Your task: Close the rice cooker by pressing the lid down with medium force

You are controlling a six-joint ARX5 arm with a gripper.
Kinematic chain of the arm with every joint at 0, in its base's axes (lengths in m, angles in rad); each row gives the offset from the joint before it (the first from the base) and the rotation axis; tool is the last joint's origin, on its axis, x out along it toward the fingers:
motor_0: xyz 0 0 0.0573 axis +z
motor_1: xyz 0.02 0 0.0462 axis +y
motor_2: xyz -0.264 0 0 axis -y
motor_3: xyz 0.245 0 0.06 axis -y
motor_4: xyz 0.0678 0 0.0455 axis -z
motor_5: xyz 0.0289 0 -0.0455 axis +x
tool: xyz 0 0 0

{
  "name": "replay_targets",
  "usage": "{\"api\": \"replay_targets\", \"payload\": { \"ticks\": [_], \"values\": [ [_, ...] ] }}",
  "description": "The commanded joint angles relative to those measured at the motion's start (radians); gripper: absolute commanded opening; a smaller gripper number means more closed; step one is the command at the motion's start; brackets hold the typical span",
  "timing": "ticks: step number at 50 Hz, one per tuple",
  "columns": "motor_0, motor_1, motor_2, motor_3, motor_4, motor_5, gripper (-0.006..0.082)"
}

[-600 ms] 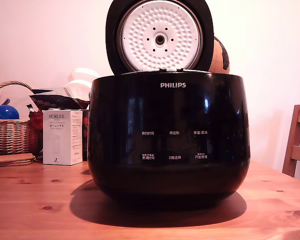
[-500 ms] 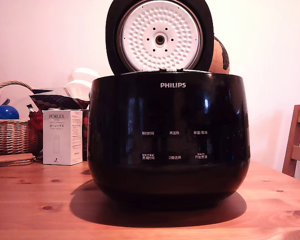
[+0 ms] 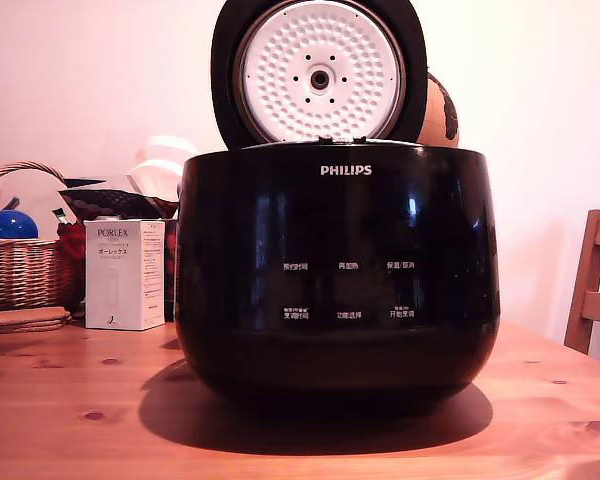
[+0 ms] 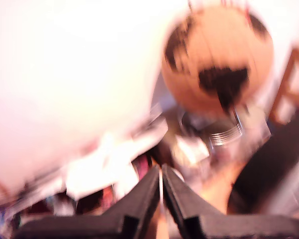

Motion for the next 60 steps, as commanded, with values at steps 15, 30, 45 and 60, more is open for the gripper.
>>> {"api": "replay_targets", "payload": {
  "ticks": [15,30,45,60],
  "values": [
    [-0.026,0.031,-0.201,0.226,0.032,-0.046,-0.0019],
    [-0.025,0.097,-0.201,0.224,0.218,-0.136,-0.0019],
    [-0.026,0.153,-0.201,0.225,0.362,-0.188,-0.0019],
    [-0.026,0.185,-0.201,0.239,0.42,-0.215,-0.002]
  ]
}}
